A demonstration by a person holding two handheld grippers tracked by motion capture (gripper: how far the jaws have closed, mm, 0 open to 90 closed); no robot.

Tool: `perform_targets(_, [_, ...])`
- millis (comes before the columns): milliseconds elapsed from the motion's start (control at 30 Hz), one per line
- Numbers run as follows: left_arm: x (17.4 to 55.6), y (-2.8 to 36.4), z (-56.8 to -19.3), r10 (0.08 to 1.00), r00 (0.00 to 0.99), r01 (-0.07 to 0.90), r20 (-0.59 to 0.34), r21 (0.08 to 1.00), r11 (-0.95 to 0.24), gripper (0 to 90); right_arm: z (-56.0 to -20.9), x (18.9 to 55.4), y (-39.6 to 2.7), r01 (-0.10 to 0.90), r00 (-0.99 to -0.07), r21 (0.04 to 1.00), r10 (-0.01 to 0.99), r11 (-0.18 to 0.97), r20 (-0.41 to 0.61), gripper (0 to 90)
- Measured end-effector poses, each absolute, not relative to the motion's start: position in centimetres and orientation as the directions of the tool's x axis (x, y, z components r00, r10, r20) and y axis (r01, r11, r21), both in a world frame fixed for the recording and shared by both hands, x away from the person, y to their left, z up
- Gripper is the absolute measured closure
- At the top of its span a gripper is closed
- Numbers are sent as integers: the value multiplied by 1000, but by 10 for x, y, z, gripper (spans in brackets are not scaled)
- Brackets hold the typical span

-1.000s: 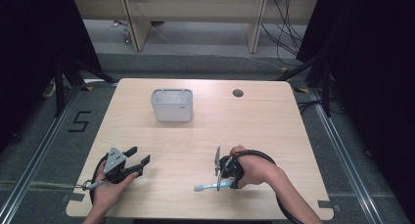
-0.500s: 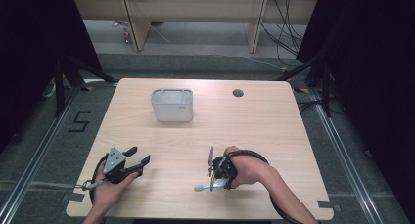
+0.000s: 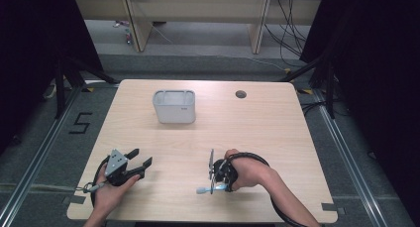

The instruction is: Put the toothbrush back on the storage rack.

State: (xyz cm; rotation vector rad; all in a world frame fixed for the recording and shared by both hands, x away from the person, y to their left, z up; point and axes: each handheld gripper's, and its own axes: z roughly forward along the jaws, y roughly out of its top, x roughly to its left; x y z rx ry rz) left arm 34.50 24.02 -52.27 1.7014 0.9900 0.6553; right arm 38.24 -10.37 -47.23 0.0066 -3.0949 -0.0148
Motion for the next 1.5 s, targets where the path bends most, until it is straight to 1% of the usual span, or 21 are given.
perform_targets(167, [345,240,-523,856,515,304,-33,941,-147,362,-470,383,-106,12,-999,15,11,1000,44,706])
perform_targets(367, [345,240,-523,856,515,304,-31,941,-148,363,-473,384,-107,-4,-999,20,-5,1000,48,714])
perform_targets(733, [345,240,-523,856,517,304,-31,941,-150,363,-474,384,-106,14,-998,1,14,1000,57,735])
perform_targets(767, [345,240,-523,856,517,304,-31,941,-150,363,-473,383,-106,30,-998,-11,30,999,59,737])
perform_targets(833, [345,240,-523,855,517,304,-29,941,-152,364,-474,385,-106,15,-998,-1,15,1000,60,740])
perform_targets(900, [346,239,-523,853,522,296,-30,943,-148,364,-474,384,-106,24,-998,-7,24,1000,64,745])
perform_targets(1167, [345,239,-523,853,522,295,-29,944,-149,365,-475,385,-105,24,-998,-1,24,1000,60,738])
perform_targets(1267, [346,239,-523,853,522,296,-28,943,-150,365,-475,385,-105,33,-998,-4,33,999,62,762])
perform_targets(1300, [346,239,-523,852,522,296,-29,943,-150,365,-476,386,-106,20,-998,7,19,1000,61,776])
perform_targets(1400, [346,240,-523,850,526,293,-23,943,-155,365,-475,386,-106,49,-996,0,49,999,73,785])
perform_targets(1500, [346,239,-523,852,522,295,-28,944,-149,366,-476,386,-106,47,-996,8,46,999,78,787])
